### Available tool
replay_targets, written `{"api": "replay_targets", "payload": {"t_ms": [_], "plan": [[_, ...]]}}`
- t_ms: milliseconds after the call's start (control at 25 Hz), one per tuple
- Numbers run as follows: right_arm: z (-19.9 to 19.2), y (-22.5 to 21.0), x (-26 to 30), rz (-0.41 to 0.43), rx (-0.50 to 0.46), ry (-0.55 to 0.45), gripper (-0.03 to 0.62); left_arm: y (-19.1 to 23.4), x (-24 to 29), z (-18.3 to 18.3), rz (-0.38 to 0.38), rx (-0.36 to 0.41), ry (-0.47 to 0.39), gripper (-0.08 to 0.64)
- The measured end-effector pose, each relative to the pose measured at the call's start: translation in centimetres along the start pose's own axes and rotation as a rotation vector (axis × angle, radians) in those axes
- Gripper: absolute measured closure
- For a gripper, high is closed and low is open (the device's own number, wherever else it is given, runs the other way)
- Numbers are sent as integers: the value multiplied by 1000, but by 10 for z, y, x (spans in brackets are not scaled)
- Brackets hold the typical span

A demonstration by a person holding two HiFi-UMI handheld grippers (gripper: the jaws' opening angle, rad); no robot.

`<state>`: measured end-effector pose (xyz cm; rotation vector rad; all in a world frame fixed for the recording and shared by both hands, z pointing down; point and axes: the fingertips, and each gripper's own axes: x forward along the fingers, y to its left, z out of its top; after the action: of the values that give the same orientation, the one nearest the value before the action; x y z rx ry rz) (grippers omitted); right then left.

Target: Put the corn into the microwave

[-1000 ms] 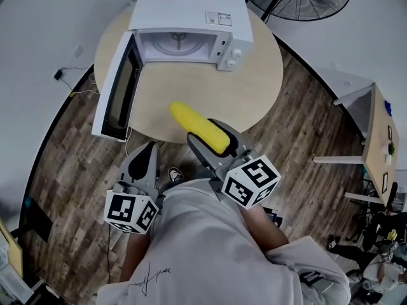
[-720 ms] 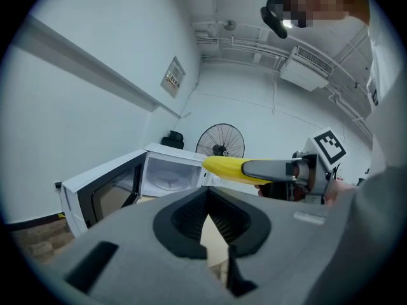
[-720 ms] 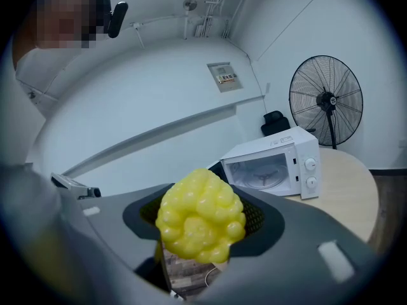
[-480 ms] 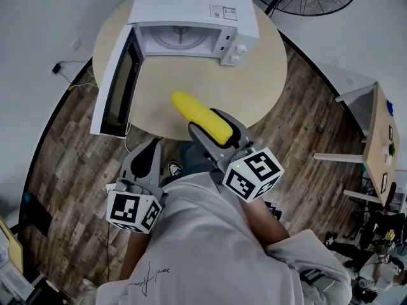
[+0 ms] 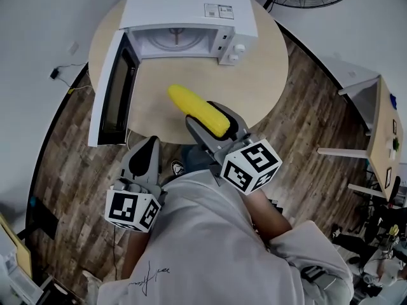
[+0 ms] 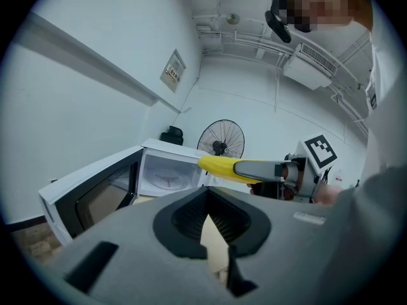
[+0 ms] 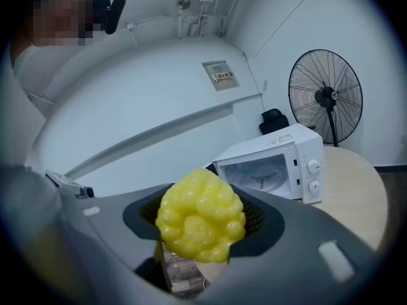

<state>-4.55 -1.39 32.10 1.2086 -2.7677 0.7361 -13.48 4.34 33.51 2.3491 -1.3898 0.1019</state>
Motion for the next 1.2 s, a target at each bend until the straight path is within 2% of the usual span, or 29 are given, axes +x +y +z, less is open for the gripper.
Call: {"api": "replay_targets", "payload": {"t_ms": [1200], "plan": [[2,-65,70,-10,24,60,331,36,64,8,5,-28,57,571]]}}
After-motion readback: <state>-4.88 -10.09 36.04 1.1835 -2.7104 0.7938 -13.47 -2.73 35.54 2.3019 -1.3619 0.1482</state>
